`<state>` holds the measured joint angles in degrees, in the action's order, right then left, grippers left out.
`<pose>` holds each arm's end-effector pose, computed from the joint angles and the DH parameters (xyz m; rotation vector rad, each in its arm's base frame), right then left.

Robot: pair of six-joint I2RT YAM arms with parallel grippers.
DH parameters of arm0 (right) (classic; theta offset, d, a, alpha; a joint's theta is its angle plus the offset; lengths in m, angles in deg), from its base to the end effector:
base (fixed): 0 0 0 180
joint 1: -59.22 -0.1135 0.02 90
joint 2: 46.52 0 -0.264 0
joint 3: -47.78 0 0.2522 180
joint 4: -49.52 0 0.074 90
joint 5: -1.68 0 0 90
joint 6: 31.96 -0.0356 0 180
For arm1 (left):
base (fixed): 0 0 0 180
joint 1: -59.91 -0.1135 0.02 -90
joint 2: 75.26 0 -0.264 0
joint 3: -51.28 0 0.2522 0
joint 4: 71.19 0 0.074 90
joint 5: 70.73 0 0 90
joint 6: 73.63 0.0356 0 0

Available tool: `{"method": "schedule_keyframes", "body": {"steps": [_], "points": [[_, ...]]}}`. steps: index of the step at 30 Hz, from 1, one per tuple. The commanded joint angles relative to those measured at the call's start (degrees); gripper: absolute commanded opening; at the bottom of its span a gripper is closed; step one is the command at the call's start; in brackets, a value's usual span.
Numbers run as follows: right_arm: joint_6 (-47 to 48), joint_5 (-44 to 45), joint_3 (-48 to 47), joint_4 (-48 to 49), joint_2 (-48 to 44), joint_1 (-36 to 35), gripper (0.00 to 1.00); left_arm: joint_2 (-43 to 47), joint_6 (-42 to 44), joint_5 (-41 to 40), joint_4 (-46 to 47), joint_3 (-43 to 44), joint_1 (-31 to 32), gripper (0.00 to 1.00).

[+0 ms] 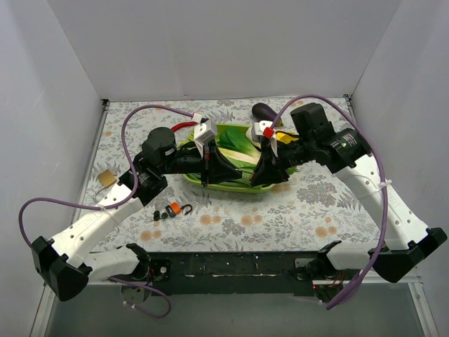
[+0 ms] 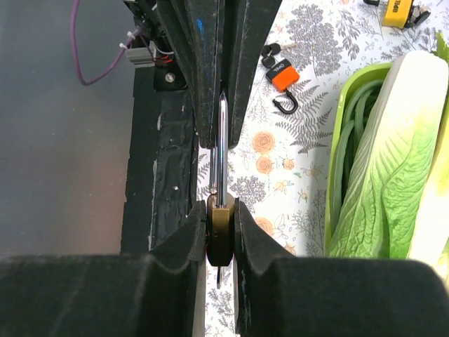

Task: Lock with the key
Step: Lock the lock.

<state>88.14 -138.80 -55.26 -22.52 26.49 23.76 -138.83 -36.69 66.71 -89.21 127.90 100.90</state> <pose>0.1739 0.1576 0.4275 -1.5371 1.5571 1.0529 0.1684 -0.1811 0.3984 0.5559 1.9508 -1.8257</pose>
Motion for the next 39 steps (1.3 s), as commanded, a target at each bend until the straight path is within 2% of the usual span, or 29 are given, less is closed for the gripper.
{"method": "schedule_keyframes", "body": {"steps": [1,9,16,25,28,33,35,38,39], "points": [[-1.5,-0.9,-2.2,6.4,-0.1,-1.7,0.01,0.6,-3.5,0.4,3.9,-1.9,0.5,0.00],[-3.4,-5.1,-2.3,7.6,0.8,-3.6,0.01,0.0,-5.2,-1.8,11.0,-5.9,1.0,0.00],[-4.5,-8.9,-2.7,7.1,2.3,-3.6,0.01,0.9,-0.2,0.1,11.6,-9.1,1.7,0.00],[-6.1,-12.5,-2.6,9.2,2.9,-4.0,0.01,1.3,-1.0,3.4,13.0,-11.1,2.2,0.00],[-6.2,-11.7,-2.2,9.8,3.1,-4.4,0.01,1.2,-1.5,3.1,12.8,-10.9,2.2,0.00],[-7.6,-8.9,-2.3,12.3,3.4,-4.4,0.01,0.6,-7.5,0.9,13.8,-11.0,2.6,0.00],[-6.9,-6.5,-3.3,10.1,3.5,-4.4,0.01,1.2,-6.0,-1.1,10.4,-10.0,2.0,0.00],[-7.0,-4.0,-2.4,7.8,2.7,-3.0,0.15,1.7,-4.9,-0.7,6.2,-7.9,-0.3,0.00],[-6.9,-3.6,-2.2,7.2,2.4,-2.5,0.25,1.8,-4.6,-0.3,5.0,-6.8,-1.1,0.00]]}}
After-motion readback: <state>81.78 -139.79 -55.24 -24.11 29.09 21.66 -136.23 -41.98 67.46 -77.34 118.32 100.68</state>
